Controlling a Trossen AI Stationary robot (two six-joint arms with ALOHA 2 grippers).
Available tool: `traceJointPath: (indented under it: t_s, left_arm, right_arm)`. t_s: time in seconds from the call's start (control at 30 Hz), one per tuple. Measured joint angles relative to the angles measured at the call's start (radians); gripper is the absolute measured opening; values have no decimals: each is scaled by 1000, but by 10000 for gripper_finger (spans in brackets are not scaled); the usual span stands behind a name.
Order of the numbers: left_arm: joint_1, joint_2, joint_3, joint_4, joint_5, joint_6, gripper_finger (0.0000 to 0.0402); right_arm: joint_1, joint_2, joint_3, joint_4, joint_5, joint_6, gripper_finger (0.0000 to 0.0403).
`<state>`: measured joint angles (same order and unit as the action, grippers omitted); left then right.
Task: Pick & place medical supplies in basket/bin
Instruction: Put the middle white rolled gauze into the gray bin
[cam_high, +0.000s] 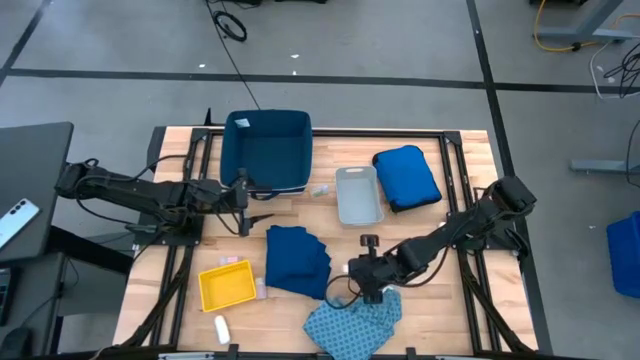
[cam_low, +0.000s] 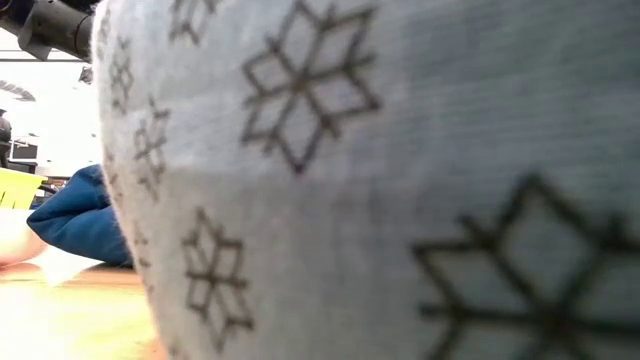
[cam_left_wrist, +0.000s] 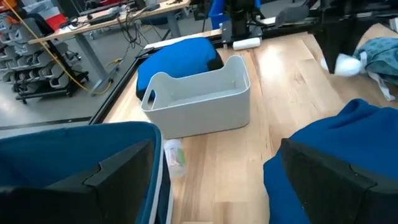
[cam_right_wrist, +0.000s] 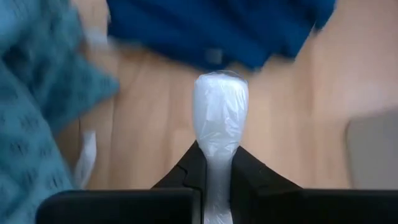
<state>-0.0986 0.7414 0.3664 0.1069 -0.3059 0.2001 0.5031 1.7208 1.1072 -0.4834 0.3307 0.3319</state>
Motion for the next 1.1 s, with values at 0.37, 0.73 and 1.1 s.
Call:
traceJointPath:
  t_s: [0.37,0.73,1.1]
  left_arm:
    - [0,-7,-81,284,113,34,355]
    - [3,-83,-221,482,123,35,355]
    - [2,-87,-223,418,59,33,355]
  right_arm:
    - [-39,-4,-192,692,125,-296,33]
    - [-179,-41,-527,1384,151,-493,33]
    - [-356,-187,-555,1182,227,-486,33]
